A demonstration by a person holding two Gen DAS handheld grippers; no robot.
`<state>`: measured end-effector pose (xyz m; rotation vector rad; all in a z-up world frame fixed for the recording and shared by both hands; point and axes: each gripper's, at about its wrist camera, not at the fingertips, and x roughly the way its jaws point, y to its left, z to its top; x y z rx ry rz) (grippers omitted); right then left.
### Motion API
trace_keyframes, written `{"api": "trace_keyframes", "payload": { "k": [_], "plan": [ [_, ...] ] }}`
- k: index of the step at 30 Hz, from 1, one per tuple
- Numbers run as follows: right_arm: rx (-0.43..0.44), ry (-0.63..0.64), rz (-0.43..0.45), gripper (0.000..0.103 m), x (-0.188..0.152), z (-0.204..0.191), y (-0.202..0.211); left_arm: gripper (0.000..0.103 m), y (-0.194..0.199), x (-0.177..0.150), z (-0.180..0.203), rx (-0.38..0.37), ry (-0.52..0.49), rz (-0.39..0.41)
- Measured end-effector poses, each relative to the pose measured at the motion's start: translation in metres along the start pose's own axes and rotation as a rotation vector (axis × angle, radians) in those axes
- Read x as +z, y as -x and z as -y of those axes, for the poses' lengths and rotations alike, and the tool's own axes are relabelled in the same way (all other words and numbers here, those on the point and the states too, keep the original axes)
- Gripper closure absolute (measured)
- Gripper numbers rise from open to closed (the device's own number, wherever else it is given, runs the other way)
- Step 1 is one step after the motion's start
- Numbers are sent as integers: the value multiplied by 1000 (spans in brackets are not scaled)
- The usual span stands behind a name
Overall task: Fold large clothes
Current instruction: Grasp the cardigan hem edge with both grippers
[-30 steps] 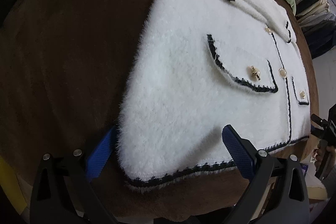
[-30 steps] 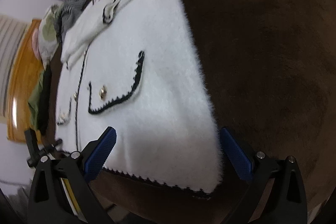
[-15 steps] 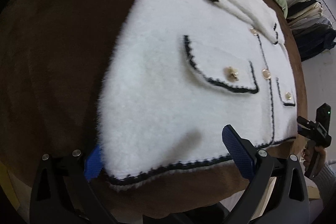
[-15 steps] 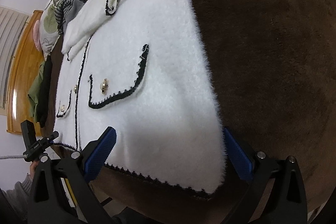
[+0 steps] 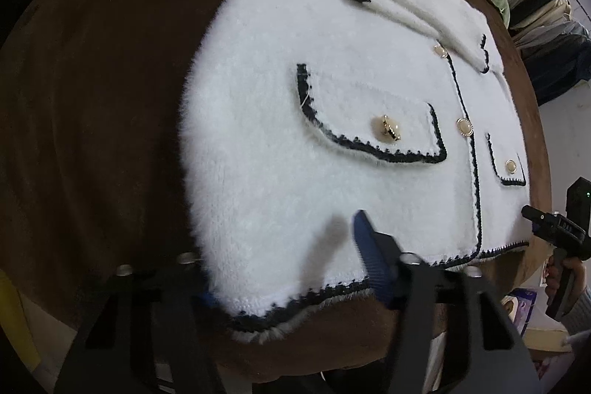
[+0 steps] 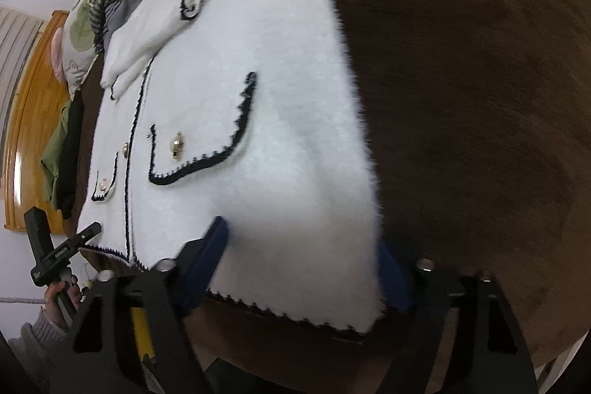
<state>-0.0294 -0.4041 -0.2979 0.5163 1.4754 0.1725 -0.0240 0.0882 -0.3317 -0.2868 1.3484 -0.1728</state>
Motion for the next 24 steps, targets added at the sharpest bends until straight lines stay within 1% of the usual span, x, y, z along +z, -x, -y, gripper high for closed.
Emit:
{"api": "trace_keyframes", "payload": {
  "k": [1,2,3,4,5,7,9,11,15,18,24],
  "plan": [
    [-6,3,-6,46,0,2,1,54,0,0,-1,0,6,1],
    [-19,11,-14,48,0,1,1,59,0,0,-2,-5,13,4],
    [-33,29,-25,53,1,0,1,68,0,1,-3,-16,21,7],
    [-42,41,-33,60,1,-2,0,71,1,1,-3,-22,25,9],
    [-49,54,-41,63,1,-3,-1,73,1,2,-2,-18,20,10],
    [-53,80,-51,79,1,-9,-3,76,1,2,4,0,-11,10],
    [-75,105,-49,84,0,-16,-4,79,2,2,8,6,-27,14],
    [-94,114,-44,85,-2,-17,-6,79,2,3,8,8,-23,13],
    [-105,103,-21,86,-6,-17,-5,81,-2,1,5,3,-5,4],
    [-112,105,-15,87,-7,-19,-4,82,-1,2,5,4,-10,3],
    [-149,156,1,89,-6,-34,8,83,10,7,12,2,-38,12]
  ]
}}
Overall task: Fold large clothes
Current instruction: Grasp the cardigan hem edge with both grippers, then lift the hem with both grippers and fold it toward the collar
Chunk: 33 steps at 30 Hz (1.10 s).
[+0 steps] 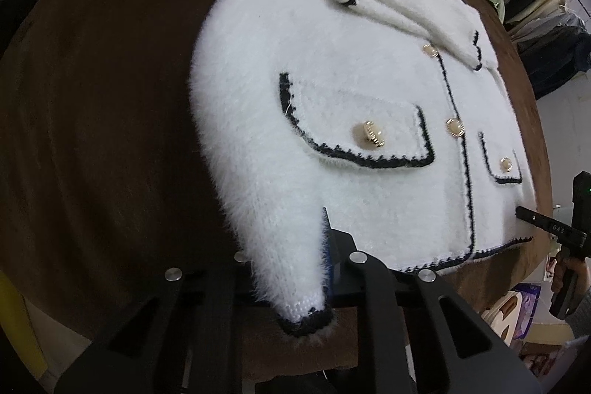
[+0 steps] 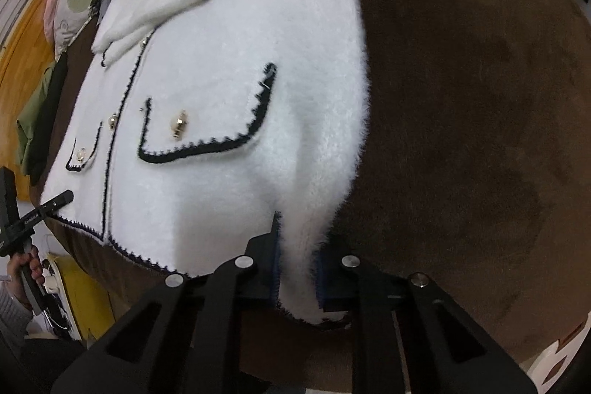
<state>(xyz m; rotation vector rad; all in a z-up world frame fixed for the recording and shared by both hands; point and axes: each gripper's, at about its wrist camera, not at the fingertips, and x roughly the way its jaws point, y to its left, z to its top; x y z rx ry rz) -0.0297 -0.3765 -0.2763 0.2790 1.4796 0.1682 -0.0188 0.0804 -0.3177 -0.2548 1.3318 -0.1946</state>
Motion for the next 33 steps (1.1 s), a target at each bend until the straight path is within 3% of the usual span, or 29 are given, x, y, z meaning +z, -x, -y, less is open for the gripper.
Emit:
{"api": "trace_keyframes", "payload": {
  "k": [10,18,26,33],
  "plan": [
    [-26,24,78,90,28,-36,60,84,48,36,15,-49,-34,51],
    [-66,-11,224,92,72,-63,112,84,91,88,26,-70,-72,135],
    [-116,-26,377,92,139,-76,152,84,119,169,27,-58,-77,256],
    [-113,-14,440,93,221,-73,155,85,115,244,40,-28,-107,336]
  ]
}}
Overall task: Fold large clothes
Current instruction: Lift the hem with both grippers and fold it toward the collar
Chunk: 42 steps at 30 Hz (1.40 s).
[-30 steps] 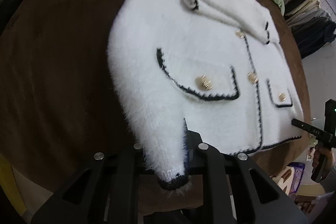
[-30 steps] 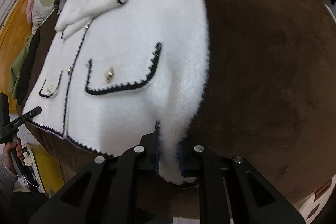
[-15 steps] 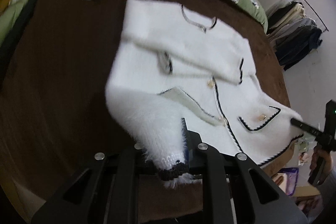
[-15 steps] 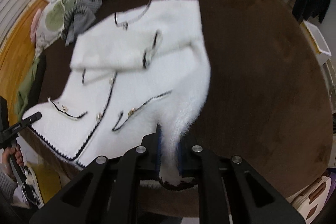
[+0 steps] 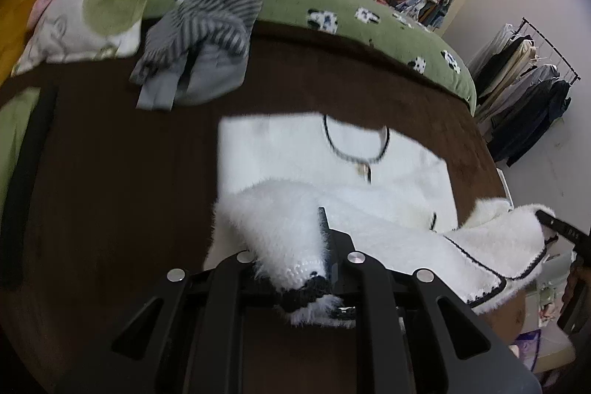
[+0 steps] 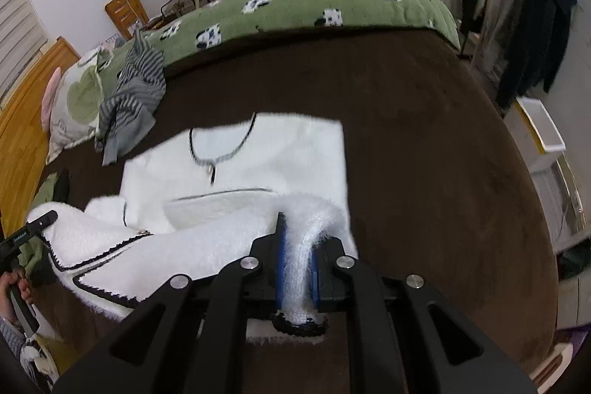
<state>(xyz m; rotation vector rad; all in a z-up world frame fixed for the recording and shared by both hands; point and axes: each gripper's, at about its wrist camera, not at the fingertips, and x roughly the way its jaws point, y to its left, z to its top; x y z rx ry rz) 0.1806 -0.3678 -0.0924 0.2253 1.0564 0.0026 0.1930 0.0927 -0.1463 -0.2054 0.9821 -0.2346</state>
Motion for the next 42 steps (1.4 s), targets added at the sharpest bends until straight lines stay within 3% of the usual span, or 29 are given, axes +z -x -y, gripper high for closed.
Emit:
{"api": "trace_keyframes", "payload": {
  "k": [6,10,22,26,35,38,39,40,41,42],
  "plan": [
    [31,16,9,93,56,8,-61,84,-49,48,9,43,-63,19],
    [42,10,-19,93,73,15,-106,84,-92,68,11,70,-68,-2],
    [14,-51,-131,93,62,54,-238,84,-211,60,-11,148,-37,-57],
    [7,-61,-151,92,54,60,-264,81,-244,56,-20,162,-10,-92],
    [-2,-47,-139,91,52,62,-264,79,-248,54,-20,166,-16,-83],
    [-28,18,-118,80,58,48,-252,74,-238,57,-17,139,-16,-53],
    [-29,23,-107,60,59,45,-247,68,-232,58,-15,123,-16,-42],
    [-50,26,-75,30,63,41,-238,63,-227,59,-13,111,-14,-35],
    [-88,35,-37,17,65,38,-229,48,-221,59,-10,94,-12,-24],
    [-116,42,0,9,68,35,-220,22,-215,60,-8,104,-15,-8]
  ]
}}
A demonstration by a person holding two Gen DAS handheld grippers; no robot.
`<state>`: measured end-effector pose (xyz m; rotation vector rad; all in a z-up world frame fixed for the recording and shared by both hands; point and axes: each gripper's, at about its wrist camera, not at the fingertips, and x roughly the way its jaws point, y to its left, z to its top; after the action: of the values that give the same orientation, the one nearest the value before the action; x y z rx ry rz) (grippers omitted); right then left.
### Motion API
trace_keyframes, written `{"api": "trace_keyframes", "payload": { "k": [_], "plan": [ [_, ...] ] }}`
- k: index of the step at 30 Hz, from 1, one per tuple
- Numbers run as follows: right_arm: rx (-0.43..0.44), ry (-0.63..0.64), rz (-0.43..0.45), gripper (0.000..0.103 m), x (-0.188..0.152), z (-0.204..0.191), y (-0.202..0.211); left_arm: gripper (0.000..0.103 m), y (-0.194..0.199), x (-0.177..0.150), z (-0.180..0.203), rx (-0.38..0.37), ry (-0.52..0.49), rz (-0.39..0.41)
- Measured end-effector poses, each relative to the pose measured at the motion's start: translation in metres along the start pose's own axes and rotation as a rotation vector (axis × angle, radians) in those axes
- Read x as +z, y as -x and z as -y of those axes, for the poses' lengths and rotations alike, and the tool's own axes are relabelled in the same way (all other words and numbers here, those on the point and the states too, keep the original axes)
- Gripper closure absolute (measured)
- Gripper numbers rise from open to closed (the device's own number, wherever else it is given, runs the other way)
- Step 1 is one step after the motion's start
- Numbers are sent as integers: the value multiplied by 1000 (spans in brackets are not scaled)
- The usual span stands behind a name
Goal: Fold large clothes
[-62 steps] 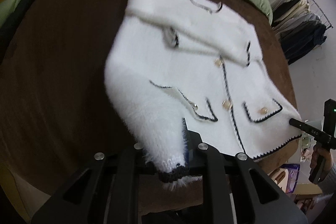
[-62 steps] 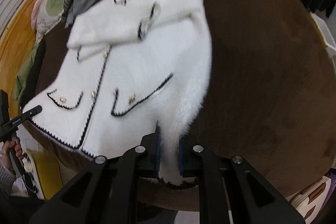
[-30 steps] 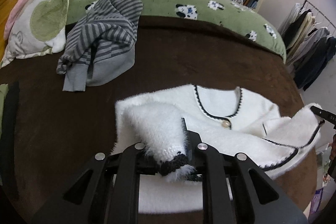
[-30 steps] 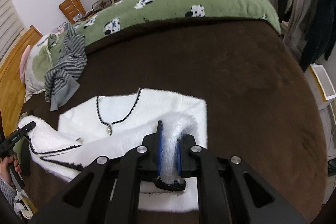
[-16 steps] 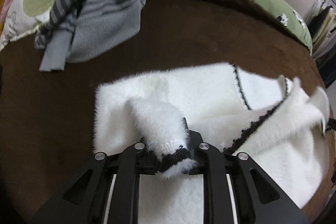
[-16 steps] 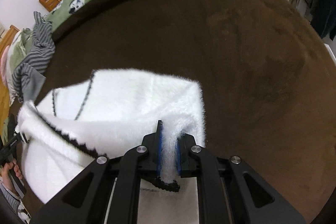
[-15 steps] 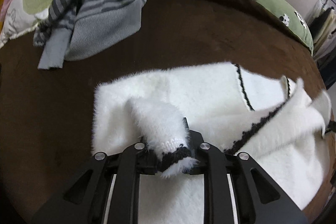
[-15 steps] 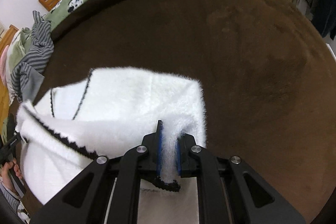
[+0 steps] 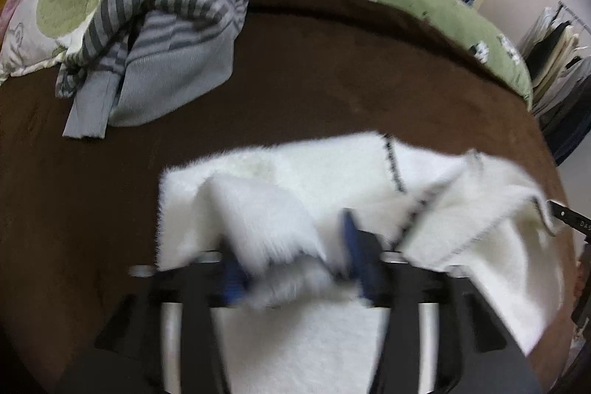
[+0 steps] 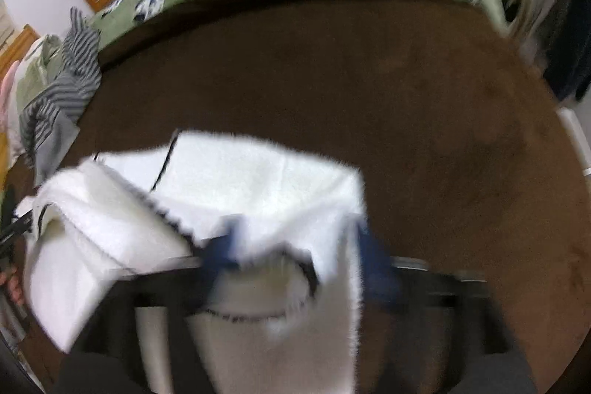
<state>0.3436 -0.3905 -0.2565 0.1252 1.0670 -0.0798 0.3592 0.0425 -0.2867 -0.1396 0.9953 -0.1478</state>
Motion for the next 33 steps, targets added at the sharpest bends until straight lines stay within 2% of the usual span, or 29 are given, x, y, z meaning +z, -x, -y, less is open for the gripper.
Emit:
{"api": "trace_keyframes", "payload": {
  "k": [1,3,7,12,15,19,22,26,33],
  "plan": [
    [4,-8,16,9,4,1,9,15,12,1,3,25,-9,45],
    [35,-41,19,9,9,5,19,12,34,4,5,-6,-5,106],
    [60,-11,15,9,9,-8,31,9,42,6,9,-20,48,65],
    [69,64,-38,9,-5,-41,18,8,18,-4,35,20,2,-39],
    [76,88,-75,9,-14,-59,0,8,-1,-8,52,4,-31,-79],
    [47,99,-97,9,-18,-72,-36,8,-31,-13,73,44,-129,-109],
    [-2,127,-126,9,-18,-78,-67,8,-56,-16,69,68,-126,-151],
    [-61,158,-96,5,-16,-78,-89,6,-70,-15,57,92,-127,-132],
    [-87,115,-54,5,-7,-71,-105,6,-74,-17,55,124,-143,-80]
  ]
}}
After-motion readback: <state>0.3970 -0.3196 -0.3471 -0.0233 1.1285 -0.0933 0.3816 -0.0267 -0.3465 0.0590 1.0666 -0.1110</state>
